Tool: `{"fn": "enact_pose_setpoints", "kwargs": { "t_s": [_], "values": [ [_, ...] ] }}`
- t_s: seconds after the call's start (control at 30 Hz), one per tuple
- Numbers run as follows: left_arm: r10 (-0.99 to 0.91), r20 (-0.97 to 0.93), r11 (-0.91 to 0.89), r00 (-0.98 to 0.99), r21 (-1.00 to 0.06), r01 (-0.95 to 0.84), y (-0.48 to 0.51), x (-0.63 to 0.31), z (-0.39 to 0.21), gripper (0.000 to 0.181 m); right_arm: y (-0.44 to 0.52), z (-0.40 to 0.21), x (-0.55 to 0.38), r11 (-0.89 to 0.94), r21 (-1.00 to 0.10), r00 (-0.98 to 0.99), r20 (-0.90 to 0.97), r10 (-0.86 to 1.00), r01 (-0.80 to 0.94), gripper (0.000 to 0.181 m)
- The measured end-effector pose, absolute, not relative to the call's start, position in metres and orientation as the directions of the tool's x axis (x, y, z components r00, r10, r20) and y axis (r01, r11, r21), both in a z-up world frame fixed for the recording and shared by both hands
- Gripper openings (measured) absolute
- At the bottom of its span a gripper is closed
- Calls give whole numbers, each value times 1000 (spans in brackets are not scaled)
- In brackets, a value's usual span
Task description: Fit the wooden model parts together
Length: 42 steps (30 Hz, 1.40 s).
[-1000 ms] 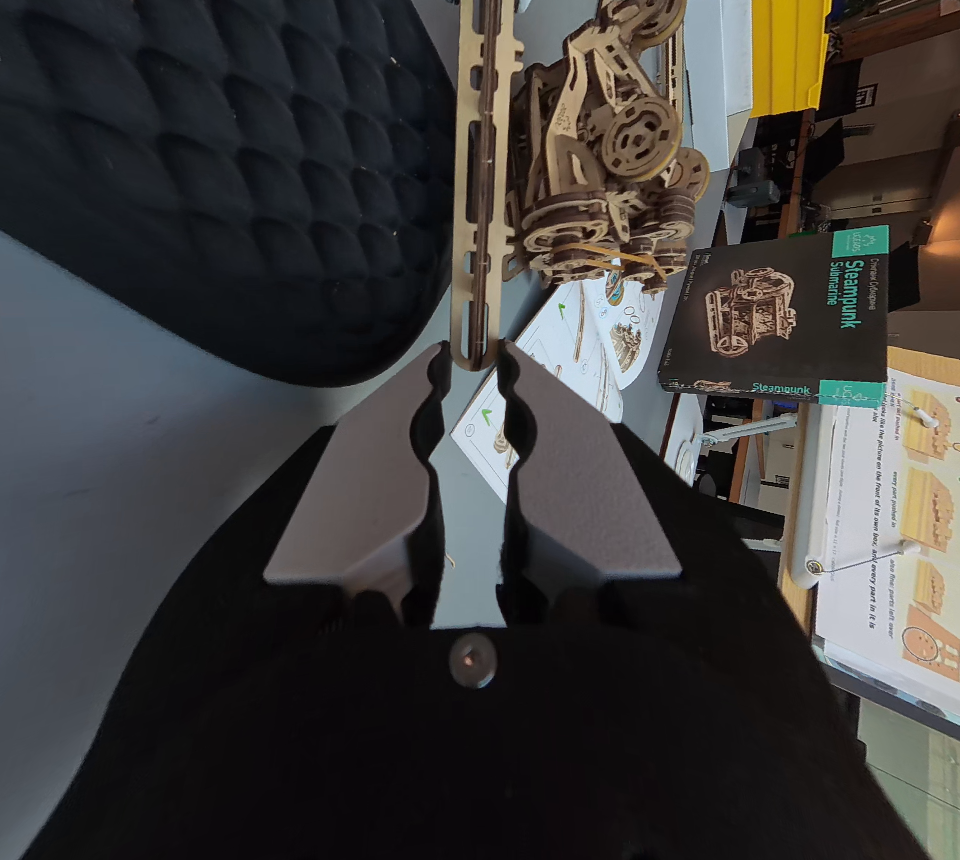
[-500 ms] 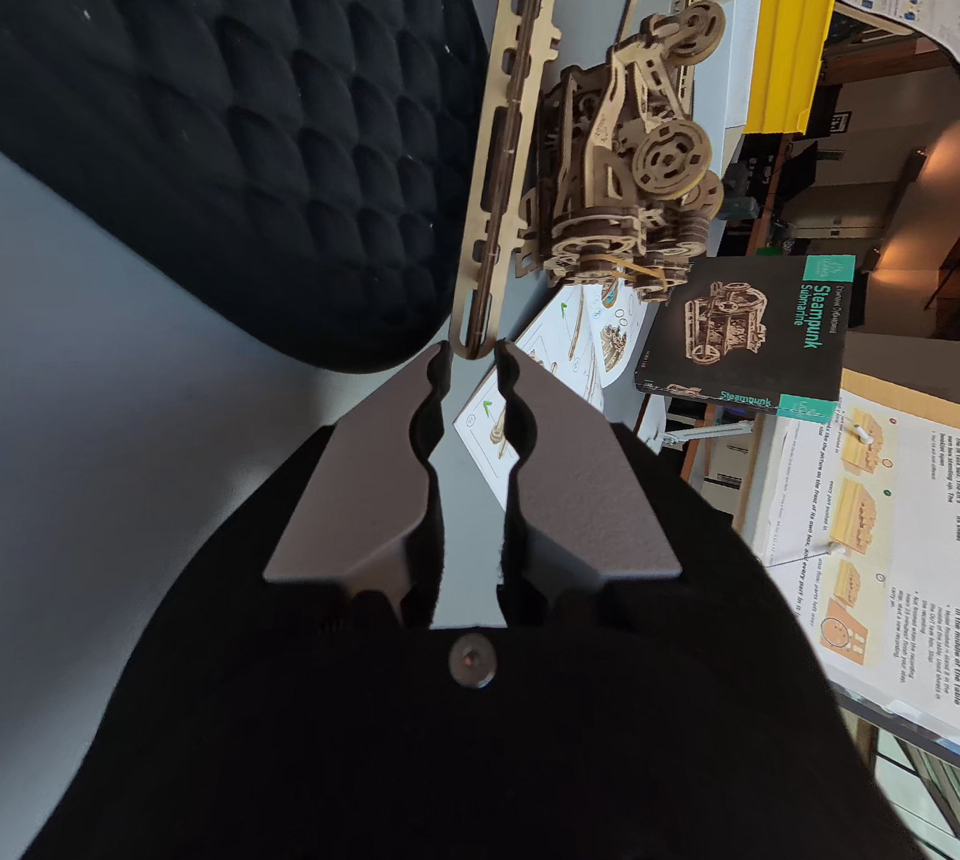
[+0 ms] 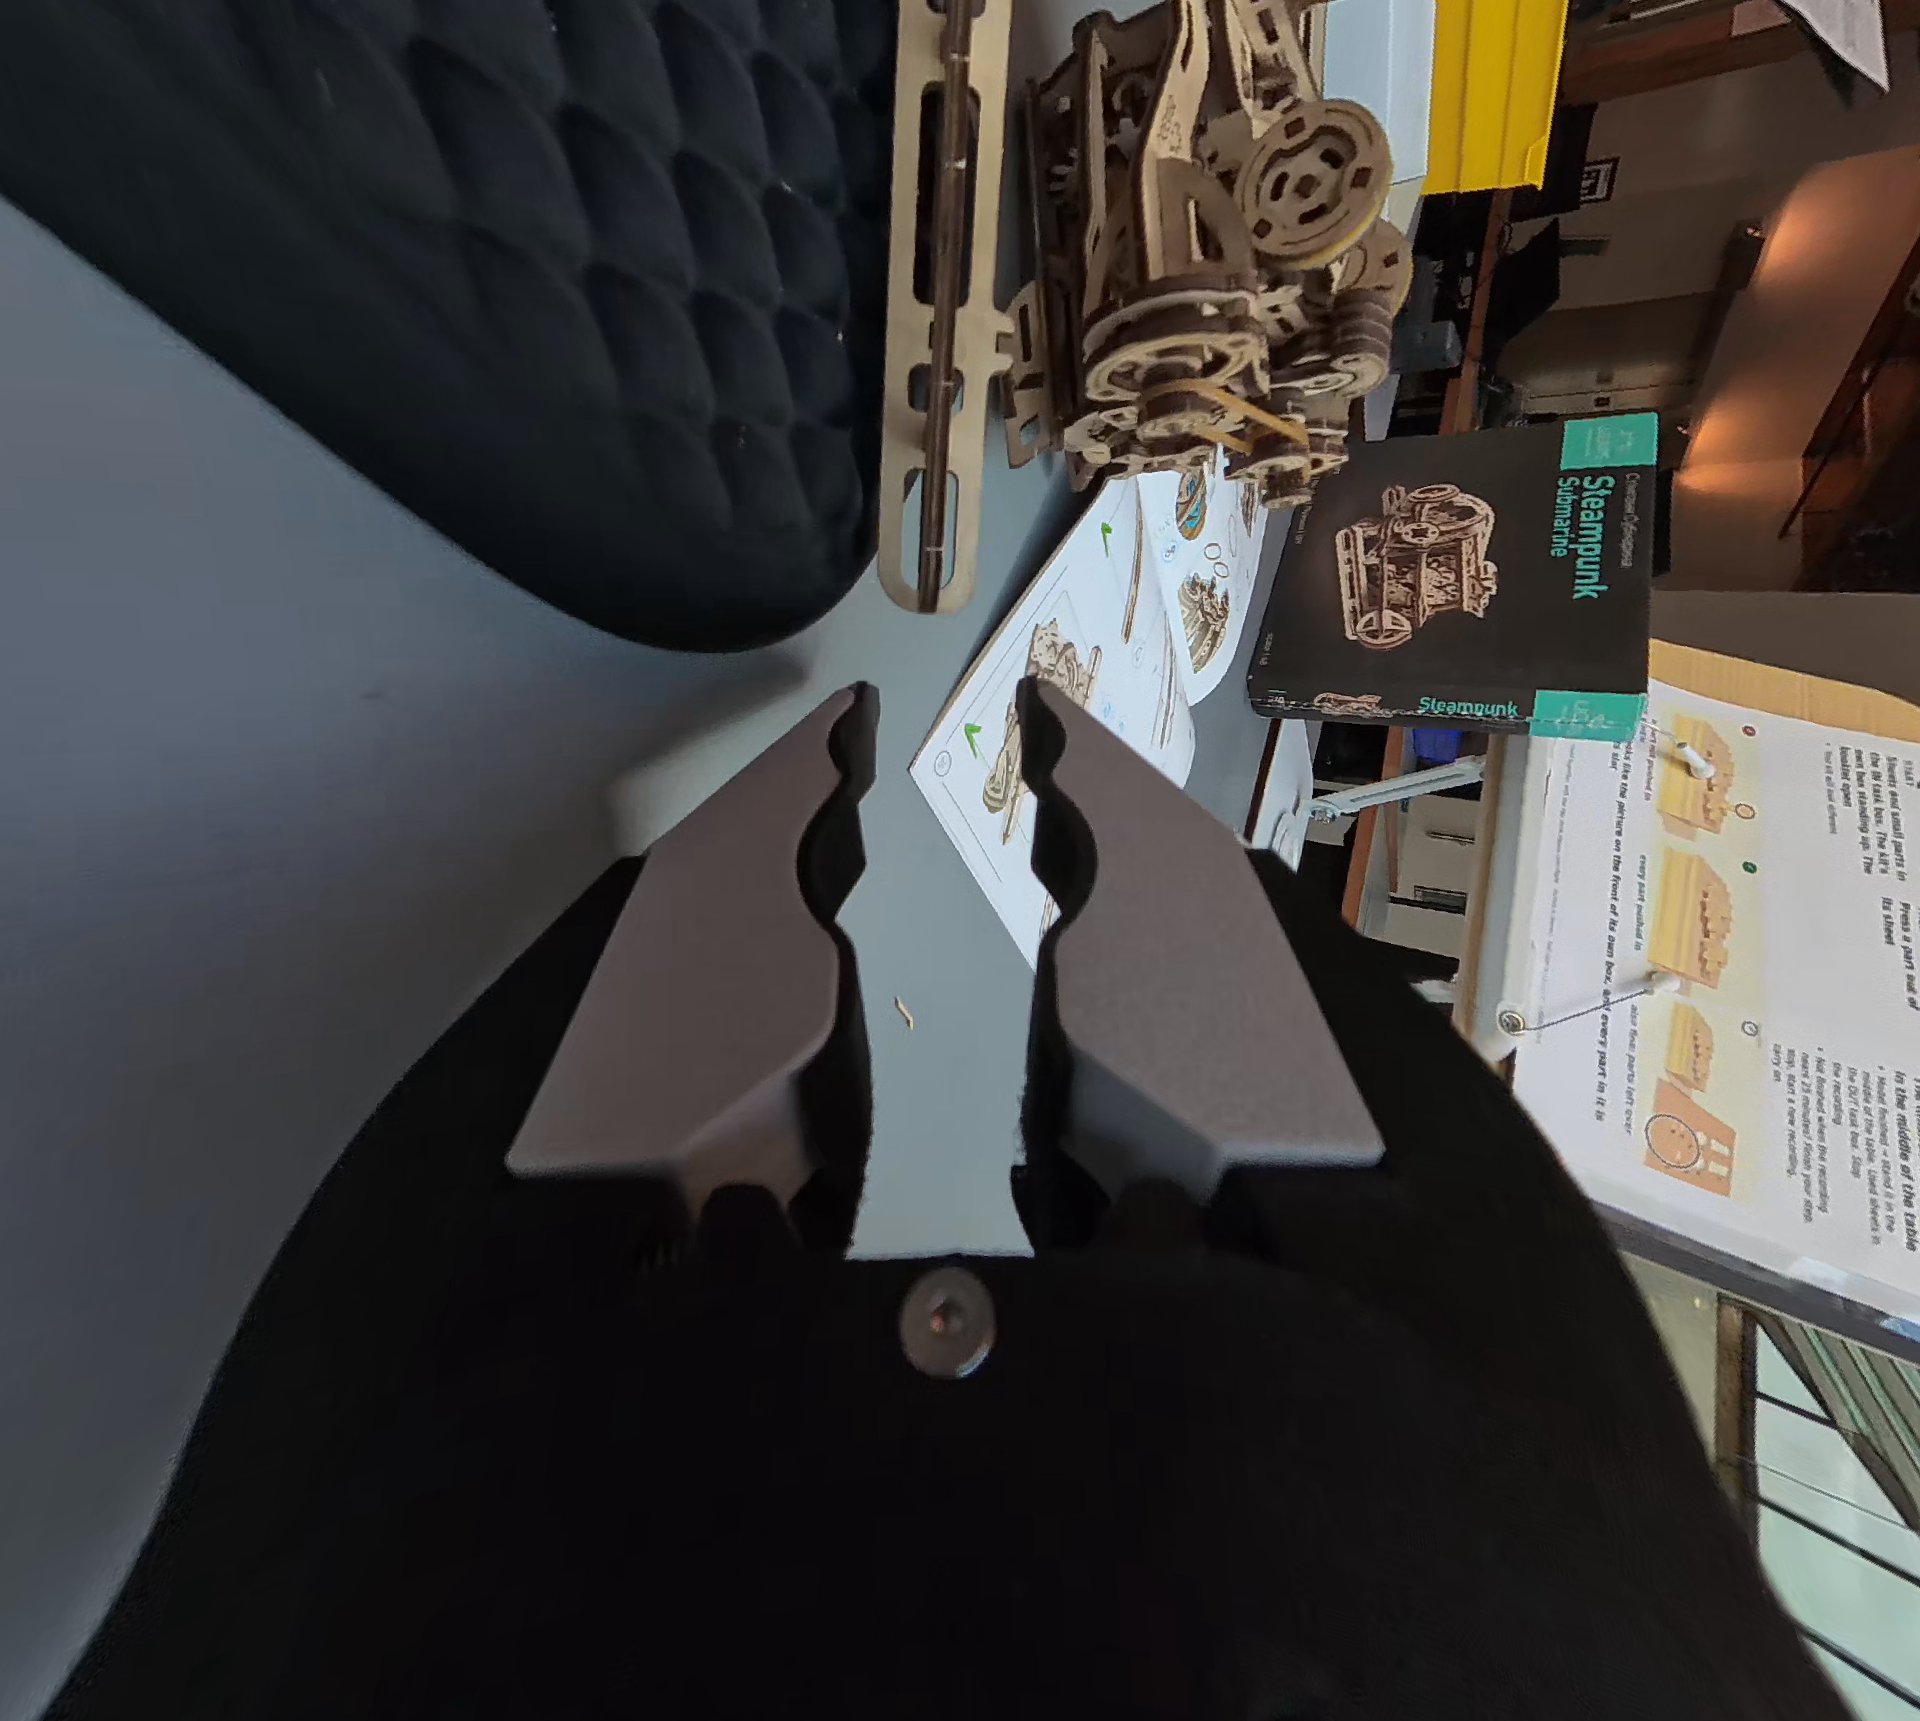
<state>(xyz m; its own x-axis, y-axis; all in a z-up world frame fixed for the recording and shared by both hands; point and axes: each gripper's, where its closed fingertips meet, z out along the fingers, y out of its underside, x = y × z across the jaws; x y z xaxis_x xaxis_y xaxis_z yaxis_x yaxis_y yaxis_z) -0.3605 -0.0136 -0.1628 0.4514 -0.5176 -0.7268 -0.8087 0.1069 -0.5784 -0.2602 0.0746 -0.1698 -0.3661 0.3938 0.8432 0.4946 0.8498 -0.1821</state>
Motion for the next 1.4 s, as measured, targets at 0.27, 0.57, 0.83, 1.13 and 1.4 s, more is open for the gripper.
{"fn": "enact_pose_setpoints", "kwargs": {
  "t_s": [0.27, 0.57, 0.83, 1.13, 1.4],
  "values": [
    [-446, -517, 125, 731, -844, -521, -16, -392, -122, 32, 82, -153, -242, 719, -507, -91, 785, 613, 475, 25],
    [-406, -437, 176, 803, -899, -401, -9, -408, -107, 32, 90, -148, -232, 632, -648, 39, 711, 703, 426, 25],
    [-311, -456, 129, 834, -890, -438, 7, -424, -109, 32, 89, -138, -230, 529, -773, 78, 586, 806, 350, 25],
    [-257, -160, 176, 953, -977, -117, 10, -466, -79, 36, 92, -123, -225, 443, -857, 123, 485, 866, 263, 25],
    [-259, -16, 189, 966, -981, 35, 11, -484, -71, 40, 86, -119, -226, 409, -885, 110, 440, 891, 224, 25]
  ]
}}
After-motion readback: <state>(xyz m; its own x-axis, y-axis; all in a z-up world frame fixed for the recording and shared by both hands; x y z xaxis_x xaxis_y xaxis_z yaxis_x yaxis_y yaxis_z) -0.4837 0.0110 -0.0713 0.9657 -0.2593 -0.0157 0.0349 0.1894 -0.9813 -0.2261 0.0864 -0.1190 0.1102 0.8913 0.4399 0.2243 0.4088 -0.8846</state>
